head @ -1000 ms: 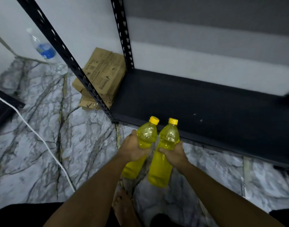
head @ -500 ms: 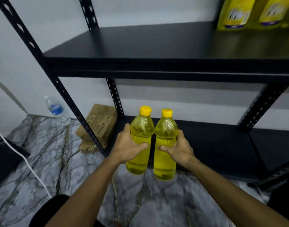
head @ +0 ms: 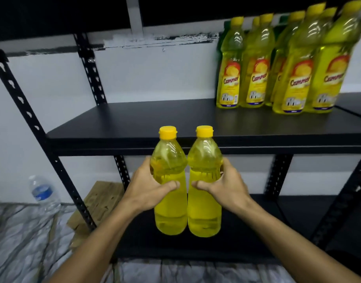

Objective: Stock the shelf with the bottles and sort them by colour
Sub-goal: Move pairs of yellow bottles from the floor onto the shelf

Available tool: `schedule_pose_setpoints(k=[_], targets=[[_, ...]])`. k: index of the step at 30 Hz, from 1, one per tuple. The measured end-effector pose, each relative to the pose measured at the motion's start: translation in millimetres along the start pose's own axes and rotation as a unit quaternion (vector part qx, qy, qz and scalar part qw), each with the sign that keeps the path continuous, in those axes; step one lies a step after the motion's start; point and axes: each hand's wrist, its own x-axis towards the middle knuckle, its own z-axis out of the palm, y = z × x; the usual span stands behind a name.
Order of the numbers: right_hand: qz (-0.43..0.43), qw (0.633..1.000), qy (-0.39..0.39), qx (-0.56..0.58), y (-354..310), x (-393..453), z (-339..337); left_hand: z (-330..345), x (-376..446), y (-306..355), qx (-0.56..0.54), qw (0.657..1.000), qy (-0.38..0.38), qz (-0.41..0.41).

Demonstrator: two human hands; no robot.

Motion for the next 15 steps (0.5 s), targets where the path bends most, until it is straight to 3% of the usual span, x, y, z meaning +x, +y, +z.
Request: schedule_pose_setpoints(k=[6, 15], targets=[[-0.061, 0.996, 0.064, -0.007, -63.2, 20.5, -61.7, -18.6, 36.2, 87.8, -0.020, 0.997, 0.009, 0.071], [-0.147, 0.986, 0.075, 0.036, -144.9, 57.2, -148.2, -26.6, 106.6, 186.3, -0.072, 0.988, 0.019, 0.139]])
